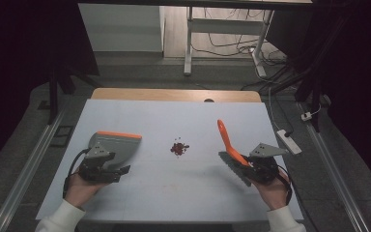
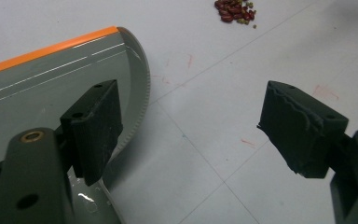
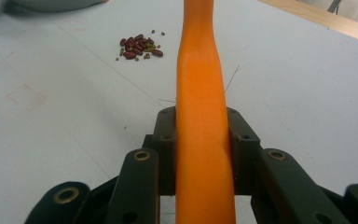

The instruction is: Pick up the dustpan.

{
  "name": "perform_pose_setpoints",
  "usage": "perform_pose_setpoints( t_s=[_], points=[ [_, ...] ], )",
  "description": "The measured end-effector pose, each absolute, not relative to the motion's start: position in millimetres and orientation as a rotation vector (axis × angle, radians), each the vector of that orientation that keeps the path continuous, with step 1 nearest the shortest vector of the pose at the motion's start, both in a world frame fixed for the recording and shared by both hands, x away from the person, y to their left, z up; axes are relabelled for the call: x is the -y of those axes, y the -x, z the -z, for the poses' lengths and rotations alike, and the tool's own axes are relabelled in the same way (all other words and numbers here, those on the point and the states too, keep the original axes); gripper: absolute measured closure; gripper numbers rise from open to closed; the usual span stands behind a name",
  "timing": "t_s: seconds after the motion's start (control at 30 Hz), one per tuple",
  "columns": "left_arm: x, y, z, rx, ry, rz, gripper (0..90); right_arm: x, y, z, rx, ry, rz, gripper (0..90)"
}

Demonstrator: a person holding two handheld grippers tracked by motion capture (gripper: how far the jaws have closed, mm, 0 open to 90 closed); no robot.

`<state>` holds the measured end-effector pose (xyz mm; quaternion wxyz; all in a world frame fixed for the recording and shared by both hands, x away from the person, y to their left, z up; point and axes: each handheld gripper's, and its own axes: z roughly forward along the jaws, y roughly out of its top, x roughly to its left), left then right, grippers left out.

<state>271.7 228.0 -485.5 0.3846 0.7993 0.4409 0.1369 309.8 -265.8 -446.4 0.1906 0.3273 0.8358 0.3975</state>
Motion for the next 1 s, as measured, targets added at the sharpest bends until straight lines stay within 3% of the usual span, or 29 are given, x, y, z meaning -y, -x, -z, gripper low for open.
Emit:
perform_pose_setpoints(
  t_s=[0.63,1.0],
  points=[
    [-221.9,-269.0,479.5,-1.125,-2.061,-0.359,21.5,263.3,-312.6,450.6,-2.349,-0.954,-1.129,70.3],
    [-201.7,-276.2,449.1,-1.148,-2.092,-0.434,20.7,273.1,-311.4,444.1,-2.306,-0.968,-1.19,70.3]
  ],
)
